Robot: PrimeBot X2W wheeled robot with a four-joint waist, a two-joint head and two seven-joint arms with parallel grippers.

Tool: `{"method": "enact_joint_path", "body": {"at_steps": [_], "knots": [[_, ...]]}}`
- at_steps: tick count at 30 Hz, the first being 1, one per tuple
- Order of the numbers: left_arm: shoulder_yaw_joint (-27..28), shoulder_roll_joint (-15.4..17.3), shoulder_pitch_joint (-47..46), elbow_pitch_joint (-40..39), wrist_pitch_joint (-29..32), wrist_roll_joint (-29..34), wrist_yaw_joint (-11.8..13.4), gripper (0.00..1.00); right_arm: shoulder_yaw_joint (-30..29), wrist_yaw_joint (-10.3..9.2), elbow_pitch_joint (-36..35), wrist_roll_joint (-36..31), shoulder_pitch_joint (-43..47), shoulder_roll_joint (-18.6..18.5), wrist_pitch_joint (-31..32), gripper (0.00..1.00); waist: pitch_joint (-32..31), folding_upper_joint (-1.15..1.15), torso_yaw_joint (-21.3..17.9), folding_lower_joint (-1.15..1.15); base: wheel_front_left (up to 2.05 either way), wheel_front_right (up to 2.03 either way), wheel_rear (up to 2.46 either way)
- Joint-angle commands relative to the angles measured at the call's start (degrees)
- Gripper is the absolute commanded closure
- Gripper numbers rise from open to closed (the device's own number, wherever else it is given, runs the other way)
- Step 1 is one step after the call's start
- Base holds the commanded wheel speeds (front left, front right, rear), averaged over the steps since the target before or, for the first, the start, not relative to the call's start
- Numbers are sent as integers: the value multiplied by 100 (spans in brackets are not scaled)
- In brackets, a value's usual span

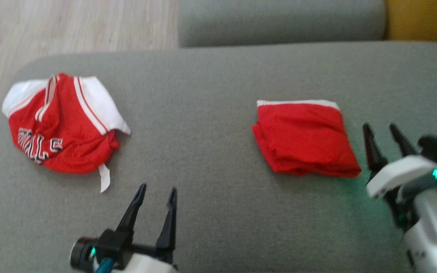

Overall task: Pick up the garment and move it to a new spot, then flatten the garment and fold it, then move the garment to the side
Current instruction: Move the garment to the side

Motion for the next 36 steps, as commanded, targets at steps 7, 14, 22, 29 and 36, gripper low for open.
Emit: {"method": "enact_joint_path", "body": {"at_steps": [7, 14, 22, 29, 36], "knots": [[-231, -41, -784, -142, -35, -48, 108, 0, 283, -5, 672, 862, -1079, -508, 1124, 0, 725, 0, 279, 0, 0, 0, 0], [-280, -41, -1023, -149, -35, -74, 76, 0, 683, -5, 999, 1598, -1234, -596, 1897, 0, 883, 0, 350, 0, 0, 0, 0], [-282, -41, -1037, -311, -35, 29, -50, 0, 1222, -5, 927, 2034, -1214, -826, 2195, 100, 941, 0, 230, 0, 0, 0, 0], [-346, -41, -1196, -564, -35, 68, -58, 0, 1280, -5, 849, 1585, -1669, -1563, 1758, 100, 1401, 0, -174, 0, 0, 0, 0], [-434, -41, -1669, -680, -35, 247, -236, 0, 1140, -5, 979, 1017, -2328, -2173, 1619, 100, 1931, 0, -599, 0, 0, 0, 0]]}}
